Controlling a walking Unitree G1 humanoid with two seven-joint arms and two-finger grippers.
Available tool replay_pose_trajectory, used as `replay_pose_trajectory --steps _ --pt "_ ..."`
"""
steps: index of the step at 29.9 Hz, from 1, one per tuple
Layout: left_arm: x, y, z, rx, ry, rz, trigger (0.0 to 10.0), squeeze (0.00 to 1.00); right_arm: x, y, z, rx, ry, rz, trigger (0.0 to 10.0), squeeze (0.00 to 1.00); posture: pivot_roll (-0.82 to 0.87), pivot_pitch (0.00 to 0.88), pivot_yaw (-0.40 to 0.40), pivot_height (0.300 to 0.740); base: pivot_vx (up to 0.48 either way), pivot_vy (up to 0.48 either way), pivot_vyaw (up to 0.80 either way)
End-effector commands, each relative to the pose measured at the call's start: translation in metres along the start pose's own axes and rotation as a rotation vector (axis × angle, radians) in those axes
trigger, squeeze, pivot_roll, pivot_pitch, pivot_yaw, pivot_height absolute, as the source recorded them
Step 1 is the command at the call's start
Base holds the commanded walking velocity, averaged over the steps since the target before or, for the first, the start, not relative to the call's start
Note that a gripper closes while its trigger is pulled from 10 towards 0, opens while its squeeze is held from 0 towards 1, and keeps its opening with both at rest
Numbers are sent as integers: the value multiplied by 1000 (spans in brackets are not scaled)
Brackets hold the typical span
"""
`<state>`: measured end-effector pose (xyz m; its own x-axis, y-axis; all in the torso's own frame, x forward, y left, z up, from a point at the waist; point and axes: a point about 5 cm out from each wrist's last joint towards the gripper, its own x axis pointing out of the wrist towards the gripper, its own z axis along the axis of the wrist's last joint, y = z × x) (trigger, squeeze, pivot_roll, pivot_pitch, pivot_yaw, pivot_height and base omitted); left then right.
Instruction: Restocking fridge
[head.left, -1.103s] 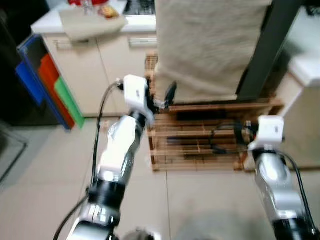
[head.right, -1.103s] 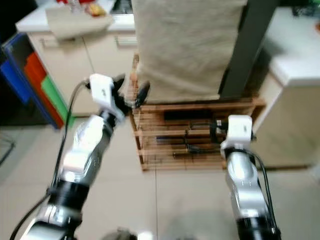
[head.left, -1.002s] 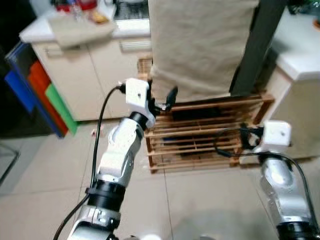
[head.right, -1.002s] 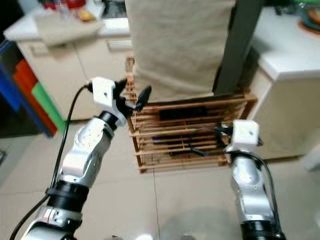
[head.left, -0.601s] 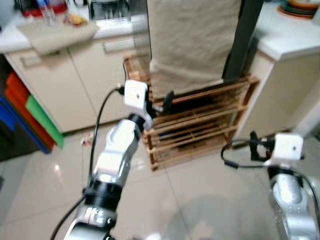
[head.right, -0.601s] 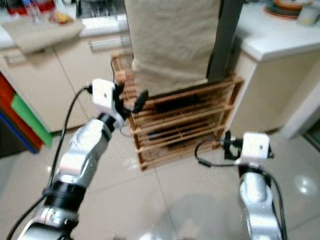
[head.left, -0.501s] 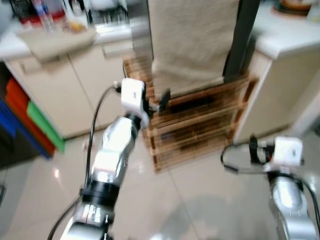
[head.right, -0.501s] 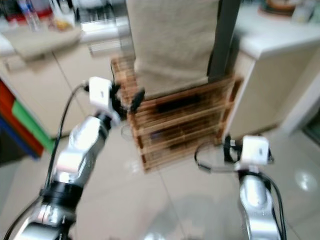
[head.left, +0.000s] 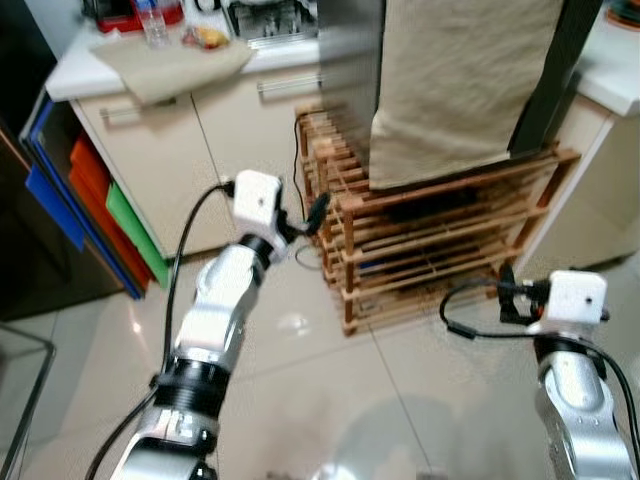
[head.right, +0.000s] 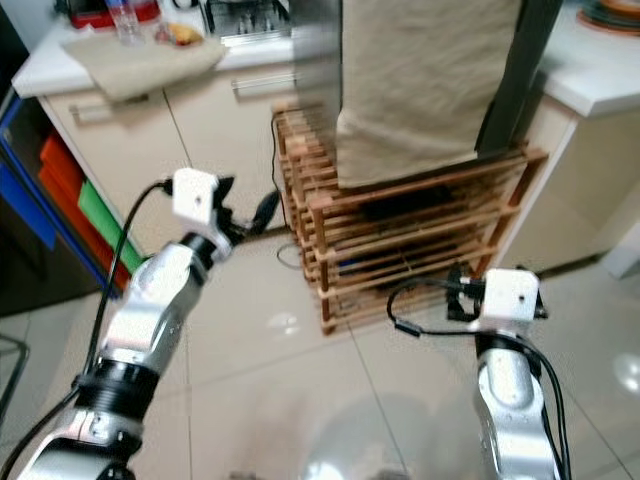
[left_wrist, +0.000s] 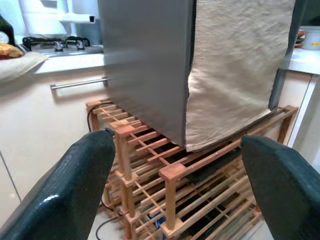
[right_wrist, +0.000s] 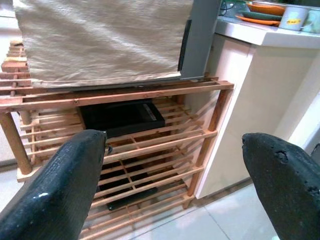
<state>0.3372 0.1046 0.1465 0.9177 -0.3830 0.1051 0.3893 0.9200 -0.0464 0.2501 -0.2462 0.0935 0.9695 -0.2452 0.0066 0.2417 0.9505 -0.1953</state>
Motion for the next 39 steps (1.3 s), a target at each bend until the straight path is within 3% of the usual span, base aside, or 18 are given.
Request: replay_pose_trajectory --steps 1,9,18,27,39 --pt "2 -3 0 3 0 -16 10000 0 0 0 -4 -2 15 3 10000 0 -142 0 84 740 0 480 -744" --pt "3 -1 -5 16 3 -8 10000 0 4 7 1 6 -9 16 10000 0 -143 0 84 740 0 475 -741" --pt "-6 -9 -6 72 -48 -82 10000 0 8 16 3 8 -15 48 10000 0 -137 0 75 740 0 207 0" --pt "-5 -7 -6 51 -58 -39 10000 0 14 22 6 6 -22 78 10000 0 -127 0 55 740 219 367 -779" --pt "-7 -10 -6 38 -62 -21 10000 0 23 35 15 -11 -45 130 10000 0 -112 0 27 740 255 407 0"
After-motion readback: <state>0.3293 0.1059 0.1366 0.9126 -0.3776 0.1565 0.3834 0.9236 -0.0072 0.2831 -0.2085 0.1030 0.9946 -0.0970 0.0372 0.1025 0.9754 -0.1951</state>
